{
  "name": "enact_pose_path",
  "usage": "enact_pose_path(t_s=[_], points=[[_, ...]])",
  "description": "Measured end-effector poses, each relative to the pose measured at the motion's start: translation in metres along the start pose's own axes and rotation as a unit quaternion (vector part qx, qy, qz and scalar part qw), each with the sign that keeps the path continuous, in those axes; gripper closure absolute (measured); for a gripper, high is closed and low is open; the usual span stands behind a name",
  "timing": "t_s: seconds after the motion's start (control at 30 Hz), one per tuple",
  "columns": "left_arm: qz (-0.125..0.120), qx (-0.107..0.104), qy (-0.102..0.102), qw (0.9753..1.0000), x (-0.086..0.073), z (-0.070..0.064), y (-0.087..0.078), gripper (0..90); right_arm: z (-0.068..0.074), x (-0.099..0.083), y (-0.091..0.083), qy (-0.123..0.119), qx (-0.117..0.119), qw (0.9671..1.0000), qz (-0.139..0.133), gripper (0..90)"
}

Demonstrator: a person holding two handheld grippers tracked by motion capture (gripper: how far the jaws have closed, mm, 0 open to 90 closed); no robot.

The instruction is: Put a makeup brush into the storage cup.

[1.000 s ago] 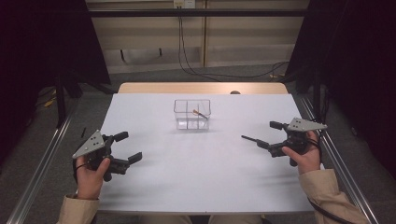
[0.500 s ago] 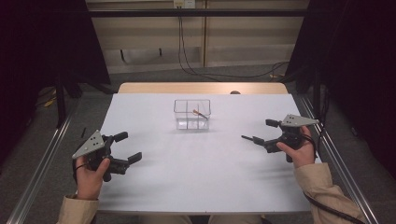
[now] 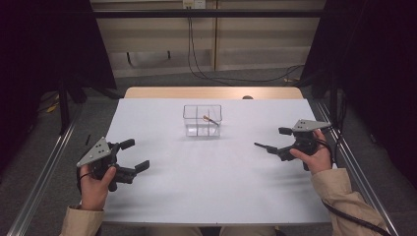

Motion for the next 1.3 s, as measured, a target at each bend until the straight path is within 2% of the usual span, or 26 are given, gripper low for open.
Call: enact_pose_path(t_s=[0.2, 0.43, 0.53, 0.77, 1.03, 1.17, 1.3], points=[[0.002, 0.0, -0.001, 1.0, 0.0, 0.0, 0.0, 0.5, -0.003, -0.004, 0.003, -0.006, 0.003, 0.9991, 0.042, 3.6], [0.004, 0.001, 0.001, 1.0, 0.0, 0.0, 0.001, 0.7, -0.006, -0.009, 0.007, -0.008, 0.012, 0.996, 0.088, 4.0], [0.004, 0.001, 0.001, 1.0, 0.0, 0.0, 0.001, 0.8, -0.006, -0.013, 0.009, -0.007, 0.026, 0.993, 0.115, 3.4], [0.006, 0.002, 0.001, 1.0, -0.001, 0.0, 0.001, 0.8, -0.007, -0.018, 0.01, -0.021, 0.024, 0.9863, 0.162, 5.0], [0.007, 0.0, 0.0, 1.0, -0.001, -0.001, 0.002, 0.8, -0.011, -0.019, 0.009, -0.033, 0.023, 0.9773, 0.208, 12.6], [0.007, 0.0, 0.0, 1.0, -0.001, -0.001, 0.003, 0.8, -0.013, -0.022, 0.007, -0.028, 0.025, 0.9699, 0.241, 16.1], [0.006, -0.001, -0.003, 1.0, -0.001, -0.001, 0.003, 0.9, -0.016, -0.023, 0.006, -0.035, 0.022, 0.9663, 0.254, 22.0]])
Point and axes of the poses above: each handheld gripper's, and its own axes: y roughly forward along the jaws, x roughly out of its top, z roughly to its left, the point moved 6 cm from there along y, roughly forward along the jaws, and after that the axes turned 4 degrees about z, right-handed, at the moved point
